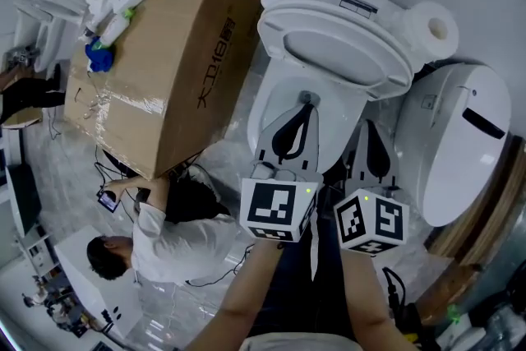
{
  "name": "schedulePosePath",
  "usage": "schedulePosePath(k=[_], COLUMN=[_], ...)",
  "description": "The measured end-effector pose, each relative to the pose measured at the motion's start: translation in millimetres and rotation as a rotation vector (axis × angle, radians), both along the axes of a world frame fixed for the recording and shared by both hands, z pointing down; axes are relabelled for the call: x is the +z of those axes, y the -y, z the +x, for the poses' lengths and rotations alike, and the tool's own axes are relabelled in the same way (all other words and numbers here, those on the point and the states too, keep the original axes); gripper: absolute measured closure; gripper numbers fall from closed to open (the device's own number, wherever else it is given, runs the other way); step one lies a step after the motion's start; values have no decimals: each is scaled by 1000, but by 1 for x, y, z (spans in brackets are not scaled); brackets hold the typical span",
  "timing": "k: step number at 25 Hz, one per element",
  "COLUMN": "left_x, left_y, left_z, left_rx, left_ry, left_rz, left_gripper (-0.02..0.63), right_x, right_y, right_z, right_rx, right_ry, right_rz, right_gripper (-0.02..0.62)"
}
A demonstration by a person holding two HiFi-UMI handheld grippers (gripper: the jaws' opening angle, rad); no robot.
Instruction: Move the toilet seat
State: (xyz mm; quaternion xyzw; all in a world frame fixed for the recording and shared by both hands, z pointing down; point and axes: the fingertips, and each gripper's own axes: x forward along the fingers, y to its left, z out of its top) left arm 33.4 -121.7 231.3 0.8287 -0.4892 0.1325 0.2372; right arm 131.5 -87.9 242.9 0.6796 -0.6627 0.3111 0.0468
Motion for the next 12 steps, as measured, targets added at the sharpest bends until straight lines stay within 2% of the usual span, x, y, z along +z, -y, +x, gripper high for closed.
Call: schedulePosePath(k=[12], left_x=[-15], left_y=[-75], left_z=[-23], left_rx=[65], left_ry=[22], left_rz=[-5], left_gripper=[592], right_x=[-31], right_y=[-65], right_z=[-19], right_rx=[-8], right_ry=[-35], right_rz=[9], right_gripper=[578])
